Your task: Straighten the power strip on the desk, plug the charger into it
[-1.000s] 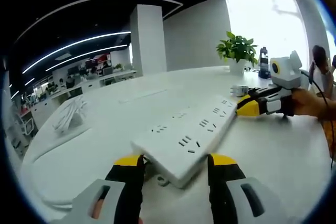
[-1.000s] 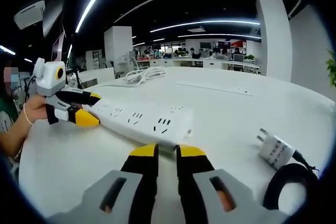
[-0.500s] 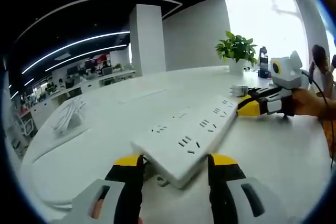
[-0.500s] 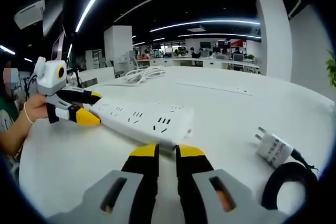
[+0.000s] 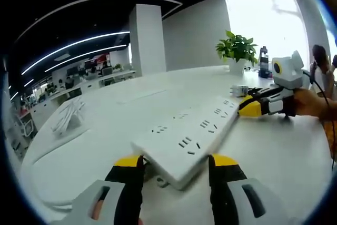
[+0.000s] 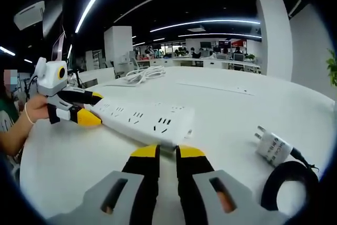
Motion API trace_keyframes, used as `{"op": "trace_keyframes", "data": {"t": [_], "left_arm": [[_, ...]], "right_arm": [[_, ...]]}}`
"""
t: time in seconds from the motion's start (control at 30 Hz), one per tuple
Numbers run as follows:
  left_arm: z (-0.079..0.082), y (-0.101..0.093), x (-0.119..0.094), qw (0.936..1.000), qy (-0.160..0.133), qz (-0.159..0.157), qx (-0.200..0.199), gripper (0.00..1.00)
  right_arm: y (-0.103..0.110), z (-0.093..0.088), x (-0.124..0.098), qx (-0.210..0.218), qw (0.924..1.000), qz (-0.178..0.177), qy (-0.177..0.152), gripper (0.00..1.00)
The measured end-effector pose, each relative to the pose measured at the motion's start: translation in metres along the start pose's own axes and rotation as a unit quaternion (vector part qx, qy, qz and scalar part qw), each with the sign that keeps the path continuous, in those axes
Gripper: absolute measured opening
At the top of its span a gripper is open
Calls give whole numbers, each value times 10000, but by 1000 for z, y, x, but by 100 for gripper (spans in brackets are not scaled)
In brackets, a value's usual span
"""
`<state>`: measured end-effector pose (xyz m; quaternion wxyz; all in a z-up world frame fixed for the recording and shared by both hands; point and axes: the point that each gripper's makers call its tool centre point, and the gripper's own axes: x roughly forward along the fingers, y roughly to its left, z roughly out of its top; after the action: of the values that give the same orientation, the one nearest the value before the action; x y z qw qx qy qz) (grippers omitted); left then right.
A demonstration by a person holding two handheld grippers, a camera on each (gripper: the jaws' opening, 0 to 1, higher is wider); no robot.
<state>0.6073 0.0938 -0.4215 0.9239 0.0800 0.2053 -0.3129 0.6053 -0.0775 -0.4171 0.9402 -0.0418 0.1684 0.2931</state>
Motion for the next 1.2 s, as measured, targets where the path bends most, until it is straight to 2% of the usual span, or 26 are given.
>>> {"op": "trace_keyframes", "data": {"t": [1.2], "left_arm": [[2,-3,5,9999,27,-110,39,50]], "right_arm": [[0,-4,-7,34,10000,-41,18,10]]}}
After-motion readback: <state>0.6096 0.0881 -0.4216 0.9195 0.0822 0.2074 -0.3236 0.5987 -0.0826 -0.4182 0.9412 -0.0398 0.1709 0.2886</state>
